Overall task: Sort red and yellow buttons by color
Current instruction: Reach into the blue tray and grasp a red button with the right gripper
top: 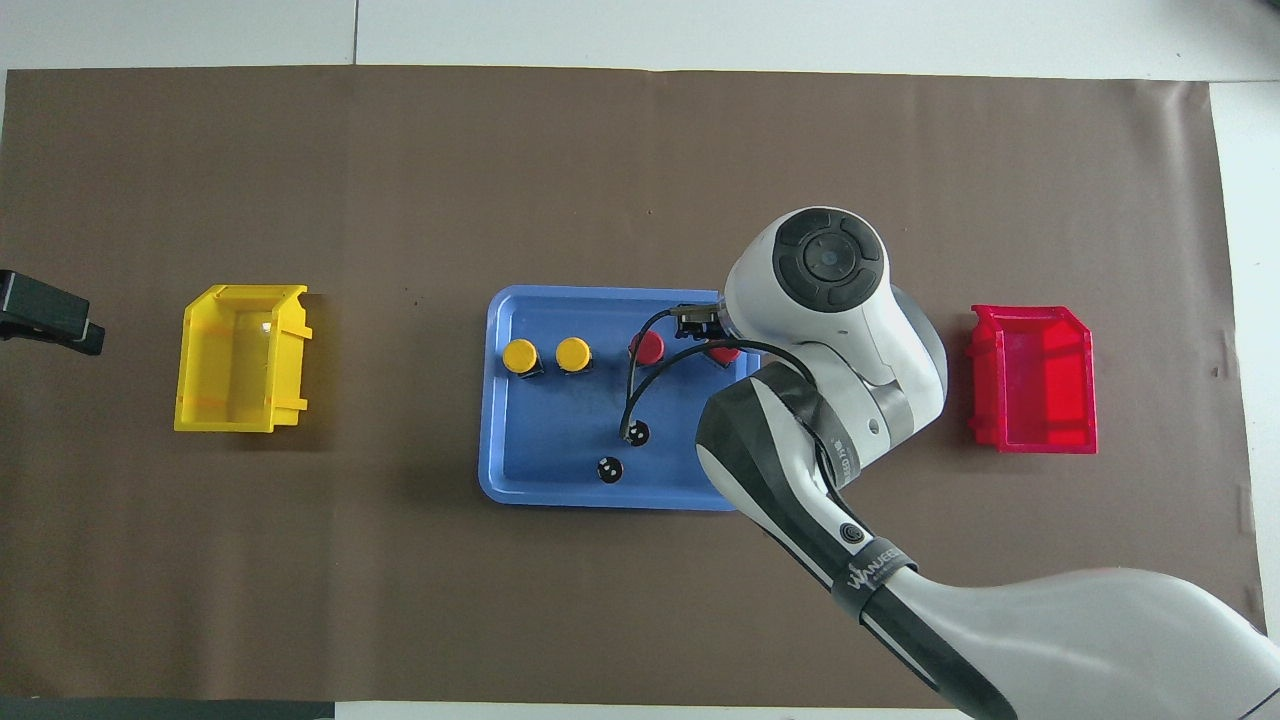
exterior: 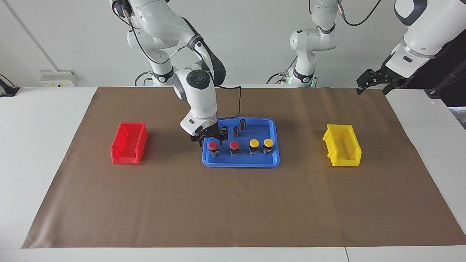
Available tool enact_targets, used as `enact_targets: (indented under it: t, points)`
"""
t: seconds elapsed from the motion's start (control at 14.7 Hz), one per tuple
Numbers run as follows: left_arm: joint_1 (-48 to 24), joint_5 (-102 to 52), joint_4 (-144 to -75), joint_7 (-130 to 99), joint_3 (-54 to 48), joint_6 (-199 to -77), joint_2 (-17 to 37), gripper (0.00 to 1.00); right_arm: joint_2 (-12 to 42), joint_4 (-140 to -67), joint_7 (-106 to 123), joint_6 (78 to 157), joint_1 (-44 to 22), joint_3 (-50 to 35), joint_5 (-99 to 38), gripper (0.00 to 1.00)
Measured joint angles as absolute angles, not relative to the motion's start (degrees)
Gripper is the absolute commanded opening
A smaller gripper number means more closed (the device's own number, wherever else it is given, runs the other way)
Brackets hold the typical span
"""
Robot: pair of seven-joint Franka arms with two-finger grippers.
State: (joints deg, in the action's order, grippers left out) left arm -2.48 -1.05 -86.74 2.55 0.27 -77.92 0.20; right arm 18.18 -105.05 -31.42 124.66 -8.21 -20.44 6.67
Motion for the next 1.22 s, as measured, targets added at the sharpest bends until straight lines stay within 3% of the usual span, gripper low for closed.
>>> enact_targets:
  t: [0.27, 0.82, 1.22]
  points:
    - [-2.5, -1.05, -87.16, 2.55, 0.21, -77.35, -0.19, 1.0, 20.39, -105.09, -31.43, 126.83, -8.39, -20.44, 8.38, 0.67]
    - [-2.65, -1.05, -87.26, 2.55, -0.15, -77.32, -0.34, 1.0, 20.74, -105.46, -31.43, 126.99, -8.72, -20.47, 8.4, 0.67]
    - [-2.65, -1.05, -87.32, 2.55, -0.14, -77.32, -0.35, 1.0, 20.74, -106.34, -31.42, 126.85, -9.12, -20.49, 8.41, 0.5]
